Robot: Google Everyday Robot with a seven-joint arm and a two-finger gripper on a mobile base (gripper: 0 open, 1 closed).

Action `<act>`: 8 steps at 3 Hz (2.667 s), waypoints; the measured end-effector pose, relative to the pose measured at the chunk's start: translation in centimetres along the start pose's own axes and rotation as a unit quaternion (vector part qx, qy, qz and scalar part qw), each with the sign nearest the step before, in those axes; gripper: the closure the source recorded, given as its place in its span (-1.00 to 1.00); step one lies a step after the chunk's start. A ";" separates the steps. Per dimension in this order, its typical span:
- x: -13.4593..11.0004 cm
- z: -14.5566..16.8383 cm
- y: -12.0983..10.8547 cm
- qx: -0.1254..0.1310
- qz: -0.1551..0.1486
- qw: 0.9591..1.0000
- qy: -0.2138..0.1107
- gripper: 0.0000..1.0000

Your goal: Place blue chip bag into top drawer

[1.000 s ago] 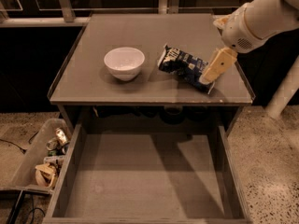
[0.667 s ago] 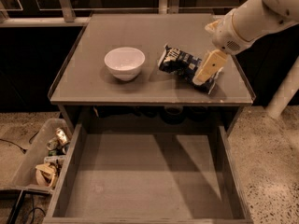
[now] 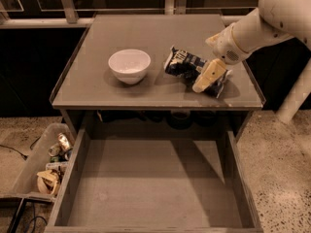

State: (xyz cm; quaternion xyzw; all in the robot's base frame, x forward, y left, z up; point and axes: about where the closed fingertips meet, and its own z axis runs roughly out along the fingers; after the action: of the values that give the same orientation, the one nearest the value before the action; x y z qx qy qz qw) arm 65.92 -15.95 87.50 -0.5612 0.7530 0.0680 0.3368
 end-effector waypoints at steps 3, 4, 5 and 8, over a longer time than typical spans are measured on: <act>0.5 1.6 0.5 -0.015 0.019 1.000 -0.006 -0.16; 0.5 1.6 0.5 -0.016 0.019 1.000 -0.006 0.31; 0.5 1.6 0.5 -0.016 0.019 1.000 -0.006 0.77; 0.6 -1.3 3.8 -0.022 0.017 1.000 -0.015 1.00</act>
Offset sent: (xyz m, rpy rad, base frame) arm 0.0014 0.0047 -0.0153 0.0286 0.0344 -0.0068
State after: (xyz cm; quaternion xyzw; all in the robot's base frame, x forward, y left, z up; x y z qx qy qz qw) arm 61.85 -15.71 87.05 -0.5543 0.7559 0.0985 0.3341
